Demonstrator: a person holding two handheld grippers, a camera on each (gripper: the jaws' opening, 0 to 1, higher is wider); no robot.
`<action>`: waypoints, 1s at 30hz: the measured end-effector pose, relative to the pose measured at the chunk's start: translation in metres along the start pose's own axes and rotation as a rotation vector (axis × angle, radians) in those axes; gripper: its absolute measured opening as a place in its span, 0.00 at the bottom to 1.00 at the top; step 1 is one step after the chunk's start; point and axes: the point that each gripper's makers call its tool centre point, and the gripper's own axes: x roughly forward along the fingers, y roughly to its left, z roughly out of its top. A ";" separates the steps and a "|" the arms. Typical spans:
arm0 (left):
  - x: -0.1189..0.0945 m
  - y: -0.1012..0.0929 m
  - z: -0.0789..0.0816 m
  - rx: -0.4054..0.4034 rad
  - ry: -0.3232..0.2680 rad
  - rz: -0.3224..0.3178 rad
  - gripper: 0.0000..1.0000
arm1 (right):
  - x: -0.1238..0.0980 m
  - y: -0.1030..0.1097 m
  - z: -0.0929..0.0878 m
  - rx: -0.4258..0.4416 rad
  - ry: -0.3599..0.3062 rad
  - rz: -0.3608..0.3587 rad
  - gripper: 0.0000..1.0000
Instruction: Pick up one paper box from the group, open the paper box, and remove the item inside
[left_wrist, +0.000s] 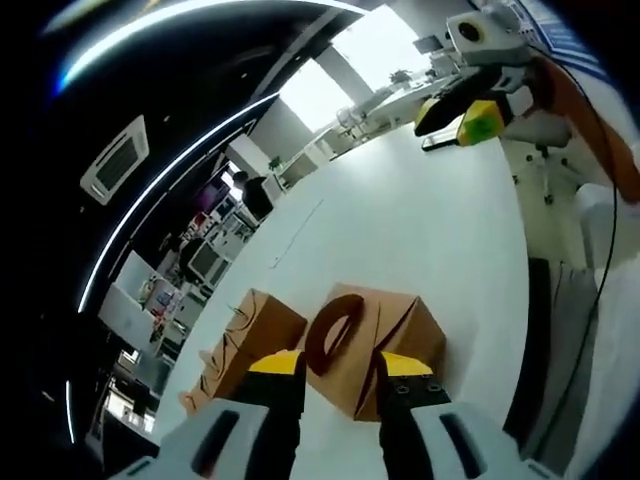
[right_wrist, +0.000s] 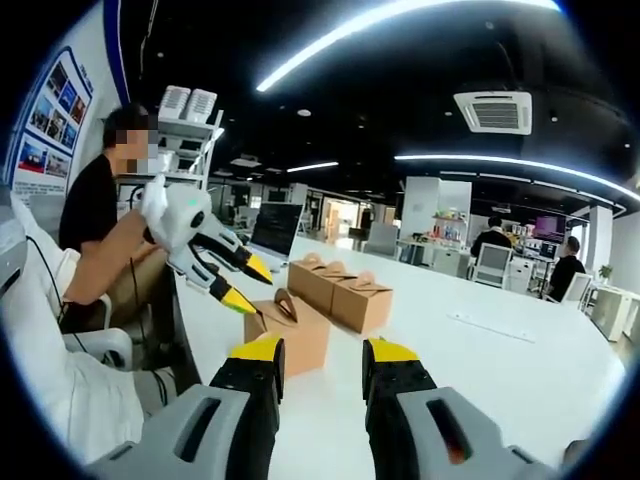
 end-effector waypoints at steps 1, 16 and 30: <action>0.001 0.000 -0.001 0.001 0.002 -0.003 0.30 | 0.000 0.000 0.000 0.001 0.000 -0.001 0.32; 0.005 -0.002 -0.006 -0.065 -0.011 -0.035 0.23 | 0.001 -0.001 -0.004 0.007 0.008 0.000 0.32; 0.005 -0.013 -0.007 -0.100 -0.021 -0.074 0.11 | 0.003 0.002 -0.008 0.005 0.021 0.011 0.32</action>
